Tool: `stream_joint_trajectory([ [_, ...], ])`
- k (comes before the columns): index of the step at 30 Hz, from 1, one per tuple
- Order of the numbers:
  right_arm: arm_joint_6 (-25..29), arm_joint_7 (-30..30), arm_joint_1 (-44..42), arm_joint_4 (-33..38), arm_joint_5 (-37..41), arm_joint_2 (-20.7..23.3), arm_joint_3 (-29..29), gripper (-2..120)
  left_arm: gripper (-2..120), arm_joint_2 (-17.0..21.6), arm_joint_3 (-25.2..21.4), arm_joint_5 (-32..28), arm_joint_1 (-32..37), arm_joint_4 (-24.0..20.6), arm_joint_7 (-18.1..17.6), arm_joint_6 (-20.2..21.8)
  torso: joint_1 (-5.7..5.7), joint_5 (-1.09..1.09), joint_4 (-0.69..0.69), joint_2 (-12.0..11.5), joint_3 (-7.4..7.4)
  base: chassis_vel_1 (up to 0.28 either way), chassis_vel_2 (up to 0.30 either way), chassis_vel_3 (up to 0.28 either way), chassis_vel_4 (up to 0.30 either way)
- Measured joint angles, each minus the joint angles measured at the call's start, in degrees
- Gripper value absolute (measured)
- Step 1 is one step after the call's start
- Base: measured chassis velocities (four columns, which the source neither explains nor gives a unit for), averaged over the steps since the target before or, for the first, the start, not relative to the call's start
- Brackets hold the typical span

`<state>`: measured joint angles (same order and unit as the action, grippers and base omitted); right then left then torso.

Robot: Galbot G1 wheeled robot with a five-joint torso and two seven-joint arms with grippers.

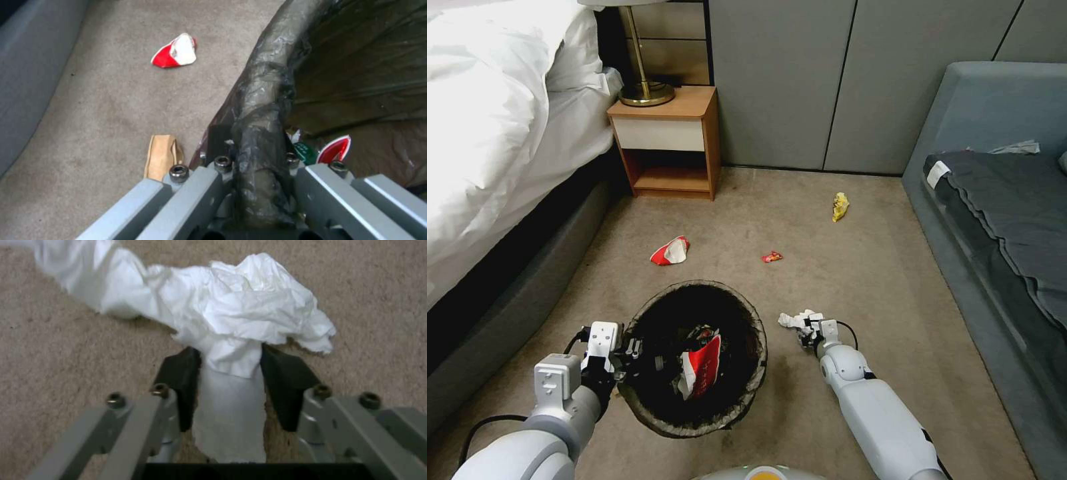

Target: Pick up the trash bin, then pick up the garbage from the floor and place it into the trash bin.

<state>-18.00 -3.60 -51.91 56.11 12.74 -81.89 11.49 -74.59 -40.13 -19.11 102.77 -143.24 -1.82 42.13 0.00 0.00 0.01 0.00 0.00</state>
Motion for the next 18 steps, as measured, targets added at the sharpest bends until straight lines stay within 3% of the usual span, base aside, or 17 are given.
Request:
stream_joint_trajectory([
  [9, 0.19, 0.02, -0.29, 0.39, -0.35, 0.06, 0.33, 2, 2, 0.14, -0.07, 0.00, -0.14, 0.00, 0.04, 0.00, 0.00, 0.00, -0.01, 0.00, 0.00, 0.000, 0.000, 0.000, 0.000],
  [18, 0.62, -0.78, -1.57, 3.23, -0.23, 0.37, 1.87, 0, 2, 0.37, -0.24, -0.05, -0.07, 0.00, 0.05, 0.00, 0.00, 0.01, 0.00, 0.00, 0.00, 0.000, 0.000, 0.000, 0.000],
])
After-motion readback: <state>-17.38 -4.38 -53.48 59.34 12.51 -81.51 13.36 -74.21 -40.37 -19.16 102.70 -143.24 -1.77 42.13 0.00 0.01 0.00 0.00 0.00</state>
